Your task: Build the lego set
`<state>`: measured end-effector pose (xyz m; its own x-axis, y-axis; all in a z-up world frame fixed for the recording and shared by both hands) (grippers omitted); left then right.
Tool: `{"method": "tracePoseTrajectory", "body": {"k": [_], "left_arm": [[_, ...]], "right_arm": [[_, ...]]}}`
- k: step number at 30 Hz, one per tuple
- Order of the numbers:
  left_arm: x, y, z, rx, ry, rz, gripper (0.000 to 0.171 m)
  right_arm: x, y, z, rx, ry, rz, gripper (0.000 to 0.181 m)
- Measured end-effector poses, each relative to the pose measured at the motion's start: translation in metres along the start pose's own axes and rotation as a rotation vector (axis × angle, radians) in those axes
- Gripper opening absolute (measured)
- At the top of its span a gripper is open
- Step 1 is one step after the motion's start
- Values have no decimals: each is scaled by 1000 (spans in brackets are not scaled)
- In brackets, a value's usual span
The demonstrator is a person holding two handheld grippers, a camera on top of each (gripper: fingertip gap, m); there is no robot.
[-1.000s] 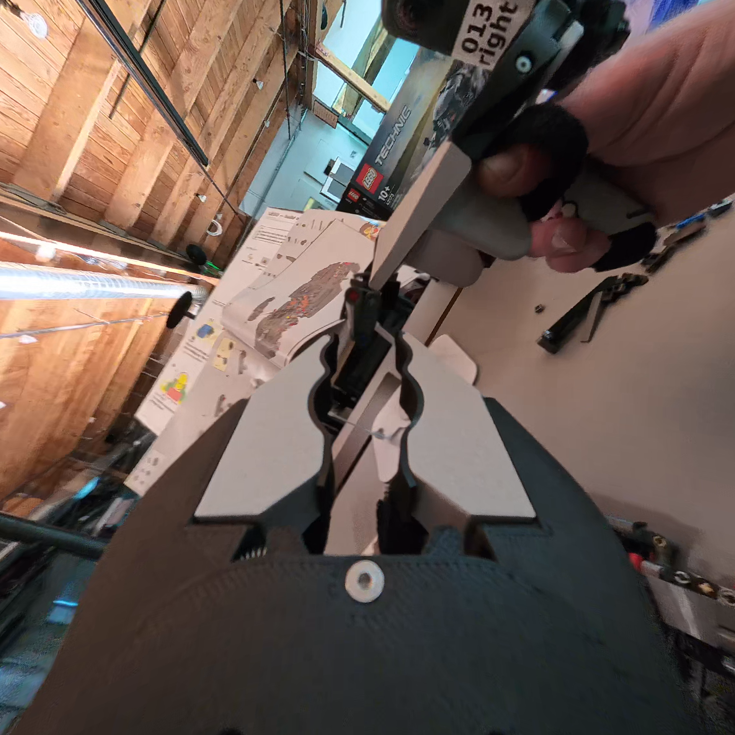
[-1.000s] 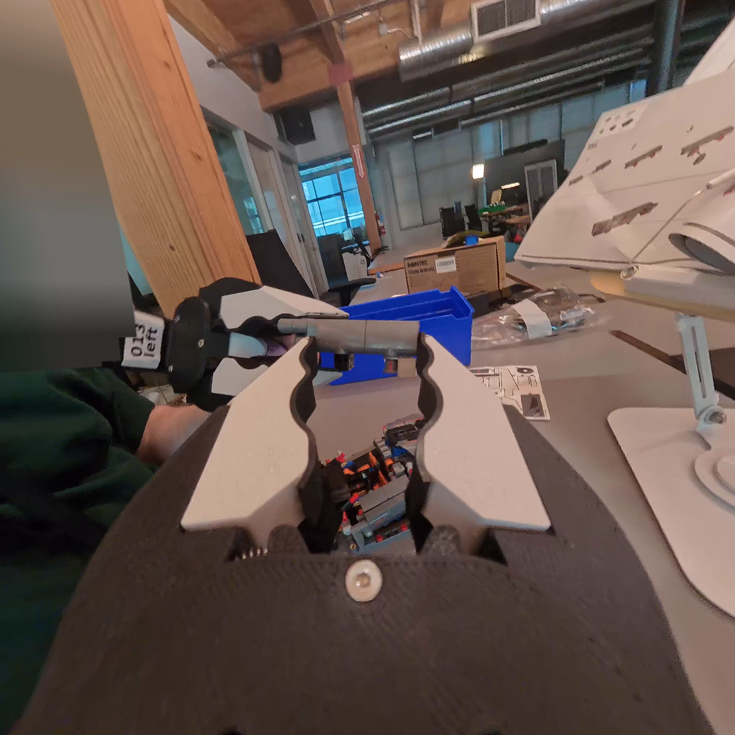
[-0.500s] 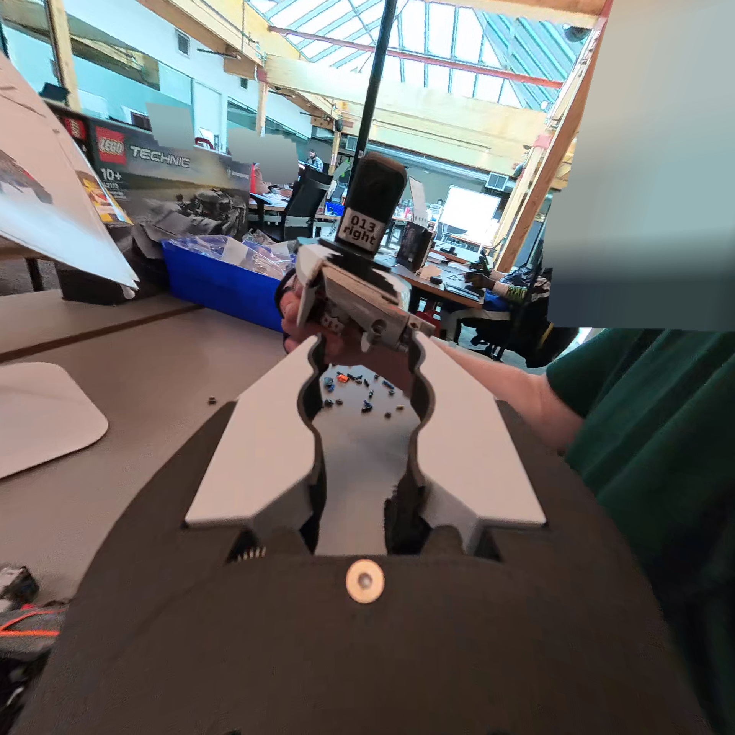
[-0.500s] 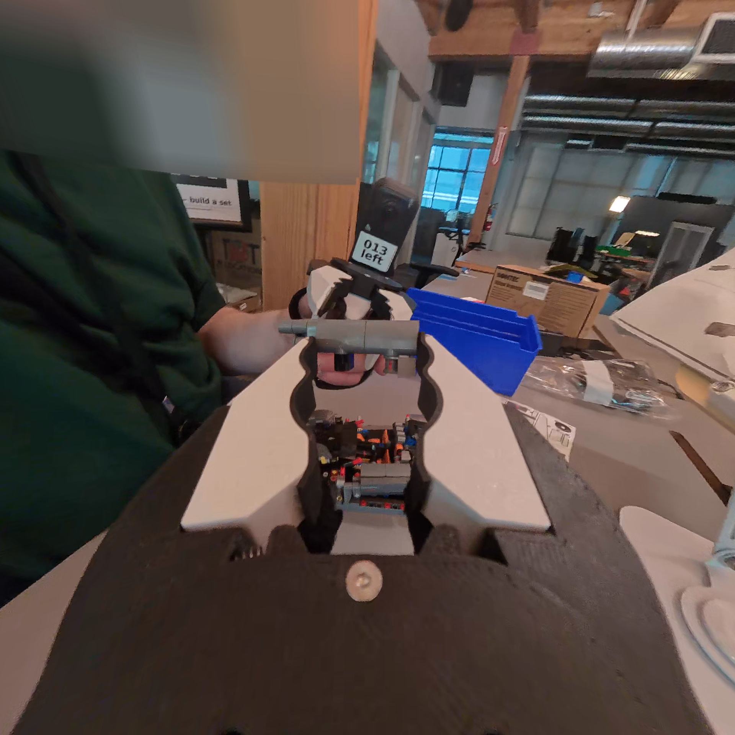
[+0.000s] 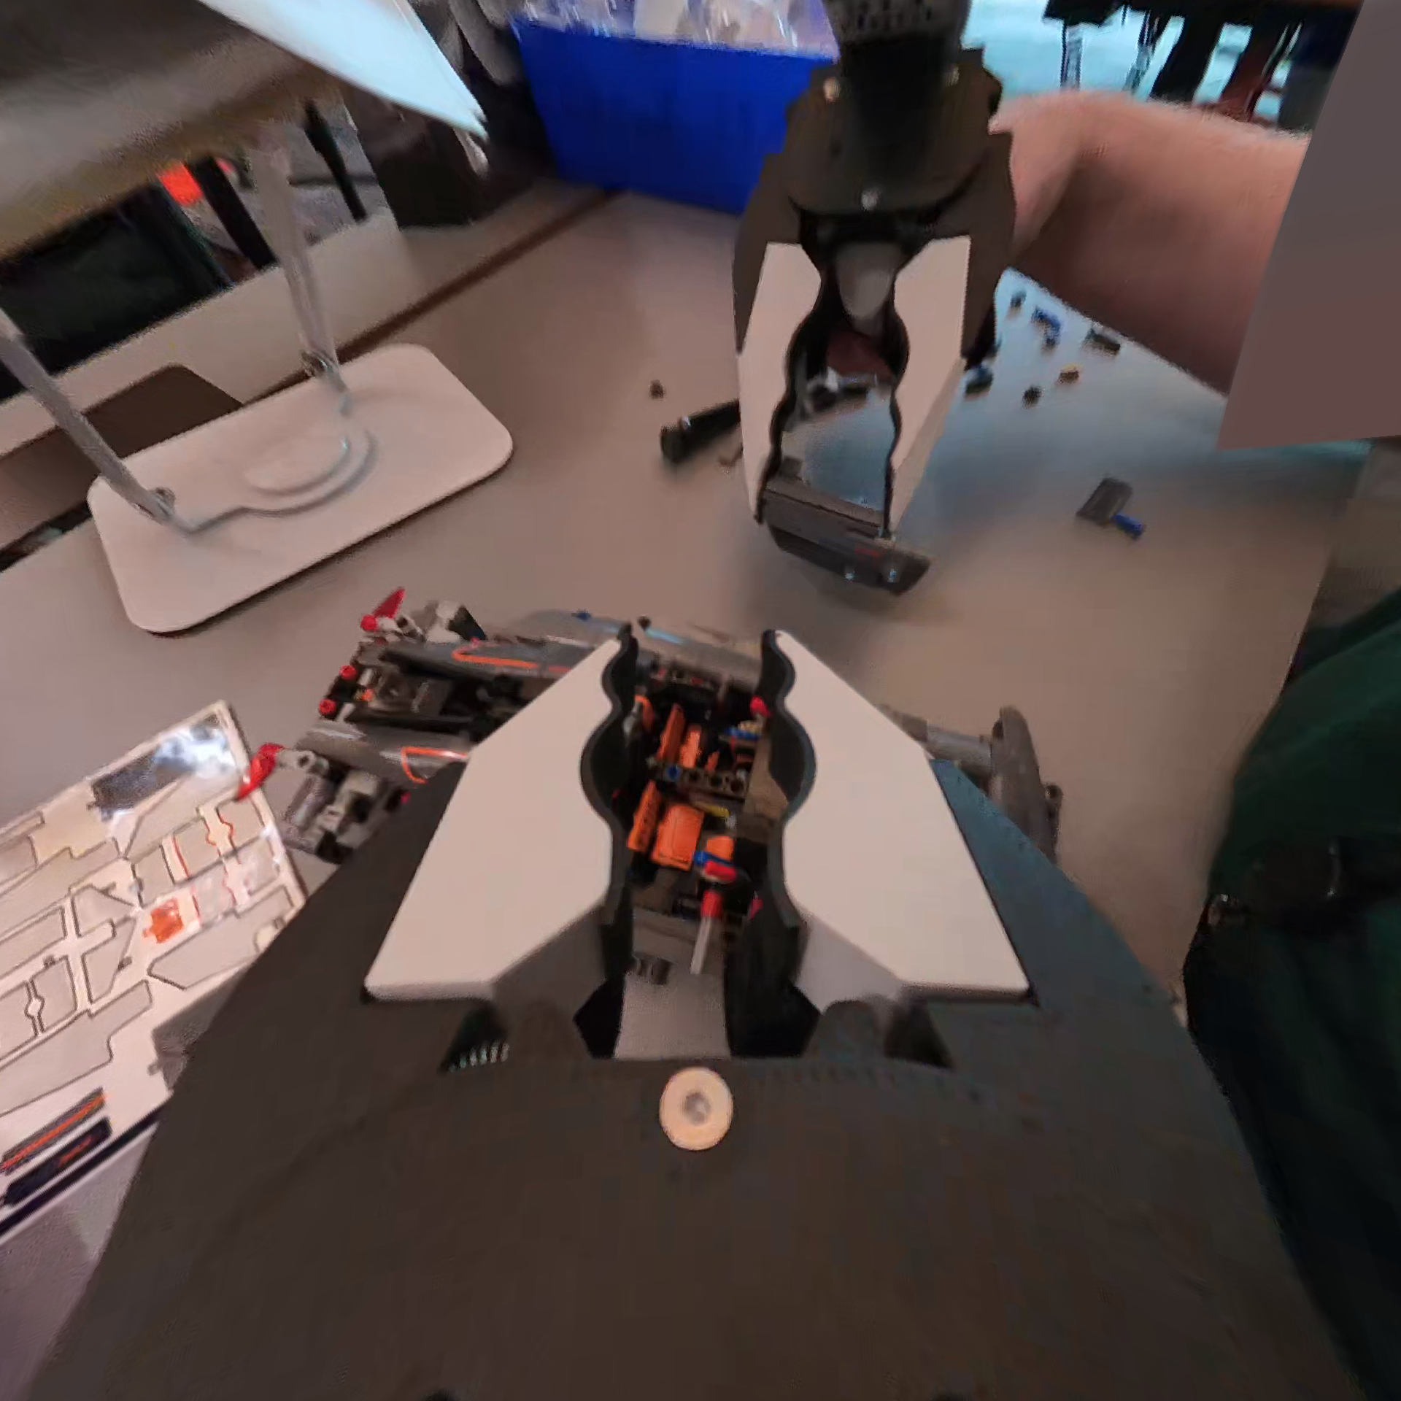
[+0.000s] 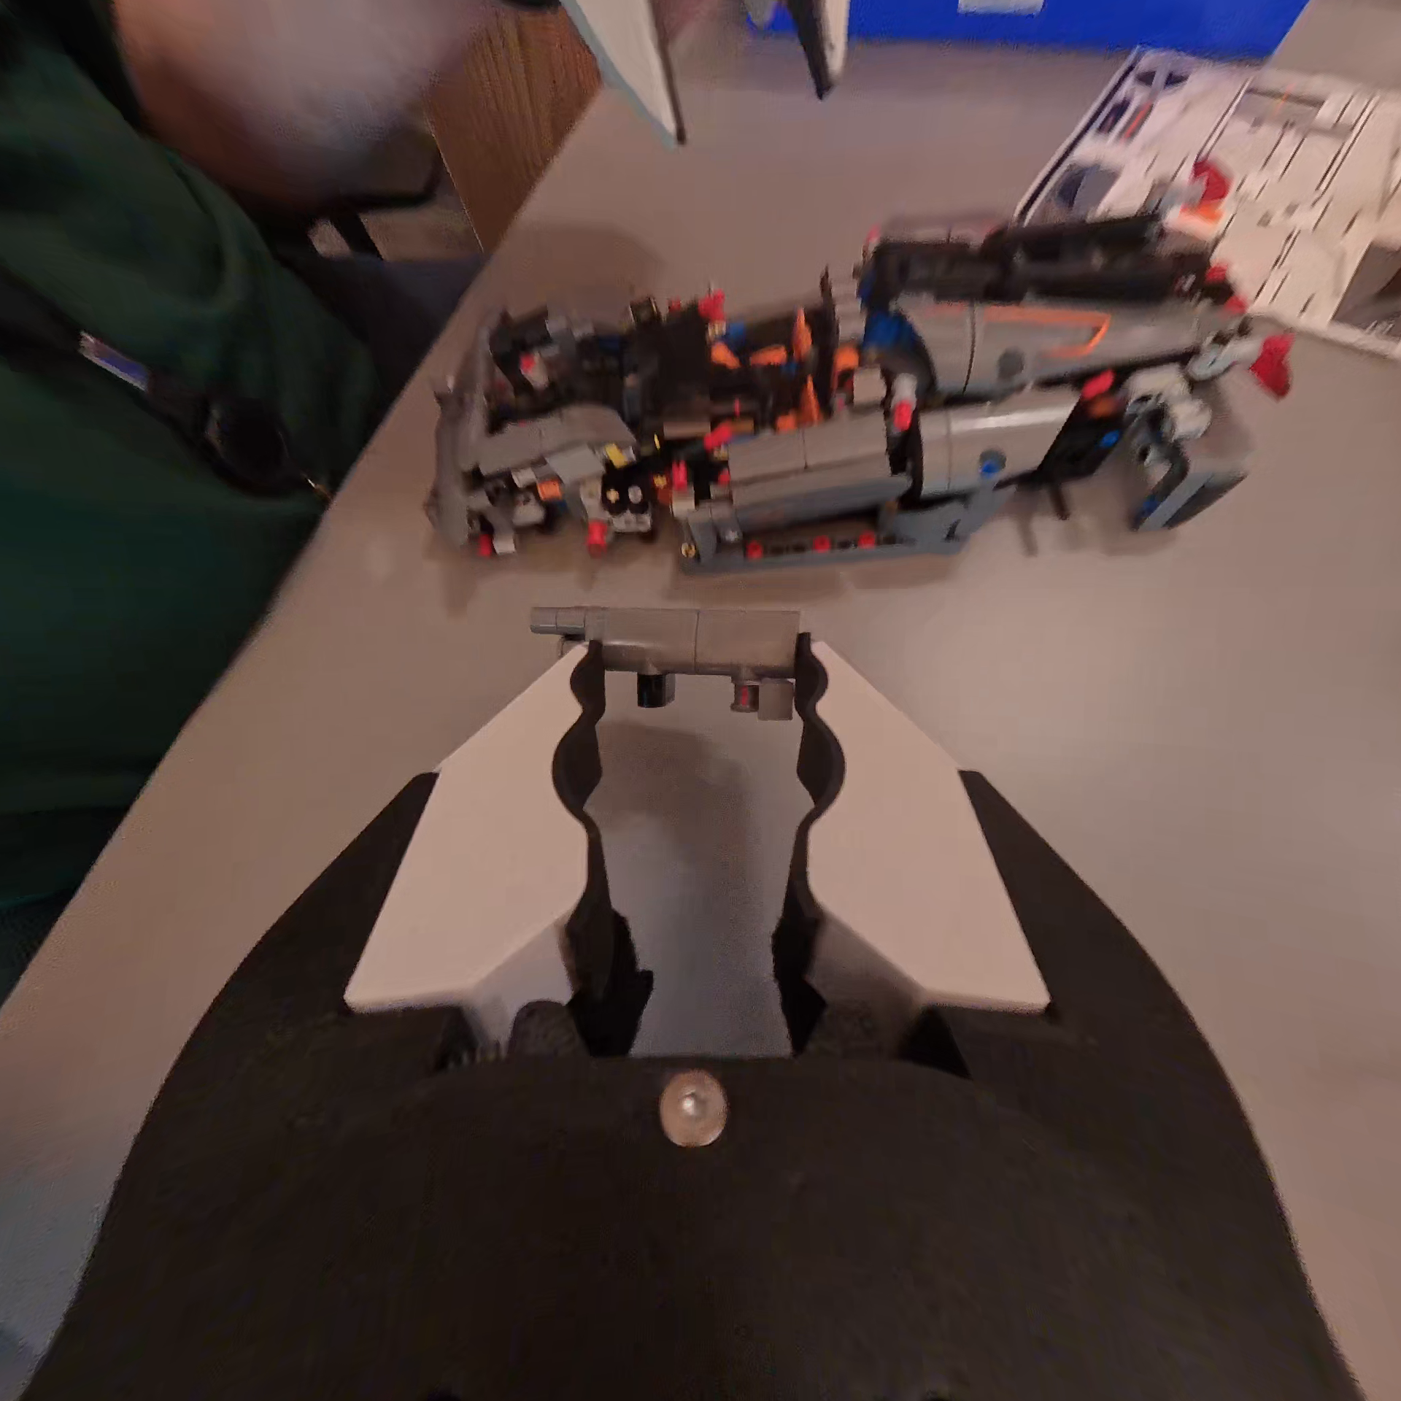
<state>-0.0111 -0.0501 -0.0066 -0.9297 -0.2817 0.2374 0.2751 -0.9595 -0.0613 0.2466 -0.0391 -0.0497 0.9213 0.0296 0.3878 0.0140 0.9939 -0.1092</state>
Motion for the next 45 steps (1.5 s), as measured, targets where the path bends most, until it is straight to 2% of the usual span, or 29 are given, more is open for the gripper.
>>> {"method": "tracePoseTrajectory", "body": {"k": [5, 10, 14, 16, 18, 22, 24, 27, 29, 33, 45], "left_arm": [[-8, 12, -22, -58, -101, -14, 29], [-13, 15, -31, -70, -120, -19, 29], [-15, 16, -34, -66, -112, -28, 28], [-18, 16, -35, -71, -119, -28, 28], [-22, 16, -37, -86, -135, -24, 28], [-26, 16, -39, -103, -160, -15, 25], [-26, 15, -40, -95, -158, -19, 25], [-24, 15, -41, -89, -157, -25, 26], [-24, 14, -43, -87, -163, -30, 25], [-24, 12, -46, -78, -172, -35, 25], [-25, 8, -50, -23, -135, -66, 23]], "right_arm": [[-14, 0, -17, 1, -96, -24, 48], [-14, 1, -25, -8, -138, -53, 54], [-7, 2, -12, -20, -83, -125, 66], [-9, 5, 0, -68, -31, -157, 57], [-20, 2, 11, -62, 4, -144, 57], [-45, 5, 22, 43, -12, -229, 61], [-55, 9, 22, 79, -53, -253, 73], [-65, 10, 26, 84, -37, -212, 64], [-72, 12, 28, 96, -64, -209, 63], [-77, 14, 32, 141, -108, -202, 51], [-78, 14, 36, 97, -202, -199, 50]]}}
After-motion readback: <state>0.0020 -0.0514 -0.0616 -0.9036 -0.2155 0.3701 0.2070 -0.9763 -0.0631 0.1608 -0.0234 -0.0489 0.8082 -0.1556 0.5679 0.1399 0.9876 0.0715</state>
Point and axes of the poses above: each gripper's, where its closed fingertips meet, x back along the fingers, z out of its top, y = z × x across the jaws, the point moved 10 cm from there along x, back along the fingers, and after that the axes turned 14 degrees about y, right-handed, at the moved point
